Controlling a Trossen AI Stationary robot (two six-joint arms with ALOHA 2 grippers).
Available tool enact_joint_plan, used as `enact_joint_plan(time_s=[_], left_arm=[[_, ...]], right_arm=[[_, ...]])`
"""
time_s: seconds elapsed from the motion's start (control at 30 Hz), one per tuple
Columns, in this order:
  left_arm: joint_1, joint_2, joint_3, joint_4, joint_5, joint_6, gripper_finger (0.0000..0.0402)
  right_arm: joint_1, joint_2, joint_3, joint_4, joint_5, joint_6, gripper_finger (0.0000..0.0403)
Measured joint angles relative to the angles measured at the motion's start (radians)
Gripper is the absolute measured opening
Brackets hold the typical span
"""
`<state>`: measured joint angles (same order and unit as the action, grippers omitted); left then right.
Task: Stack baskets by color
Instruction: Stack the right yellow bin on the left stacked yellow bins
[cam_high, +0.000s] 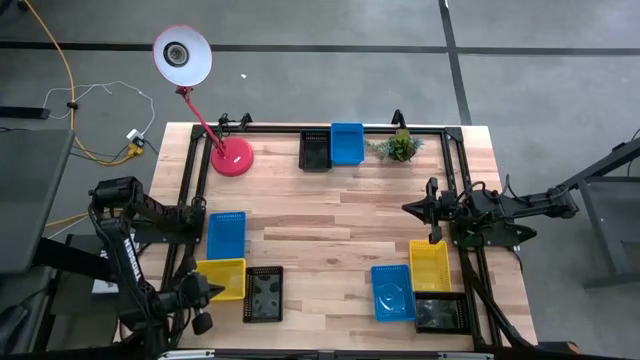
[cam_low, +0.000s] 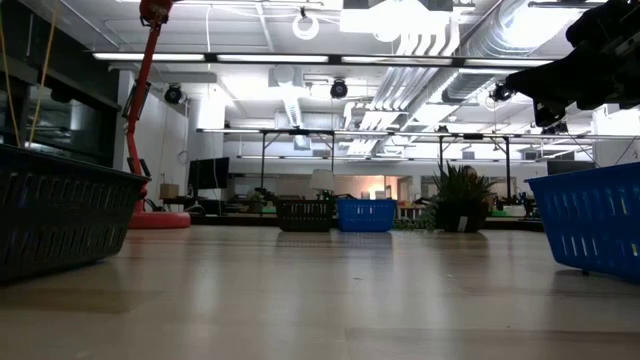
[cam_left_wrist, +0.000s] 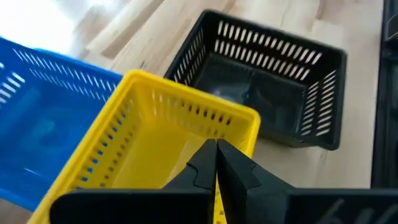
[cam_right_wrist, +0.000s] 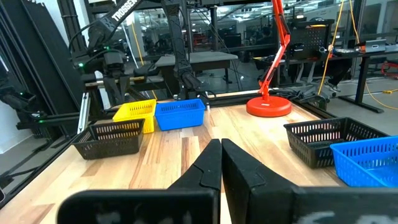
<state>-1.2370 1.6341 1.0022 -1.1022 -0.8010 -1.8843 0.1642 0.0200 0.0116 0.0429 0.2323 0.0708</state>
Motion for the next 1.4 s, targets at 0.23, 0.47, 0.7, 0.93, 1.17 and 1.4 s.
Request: enact_joint_plan(time_s=[0.23, 0.47, 0.7, 0.93, 1.17, 1.4], left_arm=[[0.030, -0.053, 0.041, -0.047, -0.088, 0.146, 0.0000], [0.202, -0.139, 0.046, -0.038, -0.239, 0.609, 0.0000], [0.527, -0.276, -0.080, 0.464, -0.090, 1.376, 0.0000], [0.894, -0.396, -0.298, 1.133, 0.553, 1.951, 0.0000], [1.117, -0.548, -0.478, 1.353, 0.751, 2.034, 0.0000], [1.190, -0.775, -0.768, 1.709, 0.829, 1.996, 0.0000]], right_arm=[[0.000, 0.000, 0.000, 0.000, 0.000, 0.000, 0.0000], [0.000, 0.000, 0.000, 0.000, 0.000, 0.000, 0.0000], [0.000, 0.000, 0.000, 0.000, 0.000, 0.000, 0.0000], [0.000, 0.000, 0.000, 0.000, 0.000, 0.000, 0.0000], [0.000, 0.000, 0.000, 0.006, 0.000, 0.149, 0.0000], [0.000, 0.004, 0.000, 0.205, 0.174, 0.244, 0.0000]])
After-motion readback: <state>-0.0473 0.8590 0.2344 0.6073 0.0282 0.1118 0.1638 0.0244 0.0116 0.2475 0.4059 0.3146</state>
